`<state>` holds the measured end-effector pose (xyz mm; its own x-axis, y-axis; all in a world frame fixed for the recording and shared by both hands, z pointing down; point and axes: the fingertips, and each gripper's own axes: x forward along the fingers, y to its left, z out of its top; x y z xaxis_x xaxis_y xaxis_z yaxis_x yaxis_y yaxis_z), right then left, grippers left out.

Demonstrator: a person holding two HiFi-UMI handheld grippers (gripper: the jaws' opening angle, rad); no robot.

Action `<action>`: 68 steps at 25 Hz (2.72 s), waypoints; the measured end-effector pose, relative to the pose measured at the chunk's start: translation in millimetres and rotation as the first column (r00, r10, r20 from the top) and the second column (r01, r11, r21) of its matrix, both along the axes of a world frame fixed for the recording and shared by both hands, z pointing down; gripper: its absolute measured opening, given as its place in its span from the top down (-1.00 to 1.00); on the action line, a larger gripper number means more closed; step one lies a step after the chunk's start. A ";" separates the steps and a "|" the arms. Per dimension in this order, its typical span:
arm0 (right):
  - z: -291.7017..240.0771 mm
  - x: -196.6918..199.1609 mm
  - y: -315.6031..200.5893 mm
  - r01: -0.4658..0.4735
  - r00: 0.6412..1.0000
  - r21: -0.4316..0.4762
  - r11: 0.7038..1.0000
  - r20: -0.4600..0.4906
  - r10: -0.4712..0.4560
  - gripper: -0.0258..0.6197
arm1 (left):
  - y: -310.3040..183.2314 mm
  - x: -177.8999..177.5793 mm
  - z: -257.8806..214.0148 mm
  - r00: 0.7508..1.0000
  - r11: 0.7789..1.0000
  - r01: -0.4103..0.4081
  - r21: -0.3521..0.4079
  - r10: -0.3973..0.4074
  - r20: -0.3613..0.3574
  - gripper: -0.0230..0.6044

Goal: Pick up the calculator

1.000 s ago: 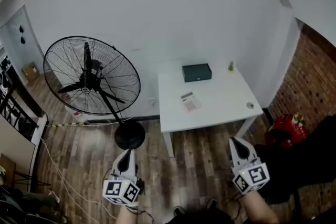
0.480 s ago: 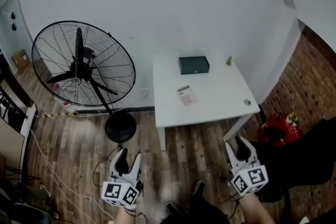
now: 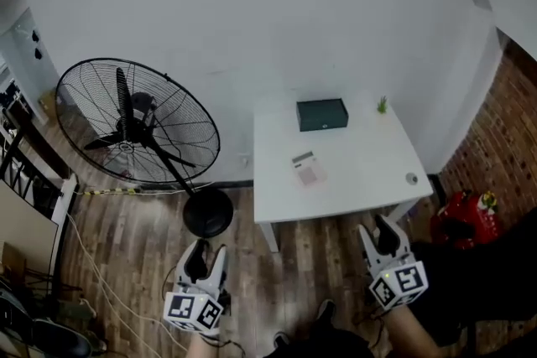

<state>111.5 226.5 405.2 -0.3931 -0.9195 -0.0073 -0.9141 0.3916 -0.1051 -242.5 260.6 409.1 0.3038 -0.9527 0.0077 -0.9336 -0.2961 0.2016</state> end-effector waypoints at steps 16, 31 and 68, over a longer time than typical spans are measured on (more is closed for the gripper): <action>-0.1 88.7 -111.2 0.122 0.991 -0.001 0.993 0.049 -0.122 0.44 | -86.2 114.2 -18.8 0.998 0.999 0.053 -0.003 -0.053 0.022 0.21; 14.4 99.5 -189.3 0.104 0.994 -0.027 0.994 0.017 -0.104 0.45 | -181.1 125.9 8.5 1.000 0.999 0.010 -0.036 -0.010 -0.004 0.21; 78.3 -15.0 -453.5 0.158 0.984 -0.211 0.965 -0.051 -0.172 0.46 | -389.6 24.7 108.3 0.989 0.976 -0.062 -0.209 0.032 -0.142 0.21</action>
<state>96.5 -227.0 483.5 -0.5324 -0.8207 0.2073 -0.8465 0.5142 -0.1383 -217.8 -129.0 517.4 0.3603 -0.9185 0.1632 -0.8790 -0.2756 0.3892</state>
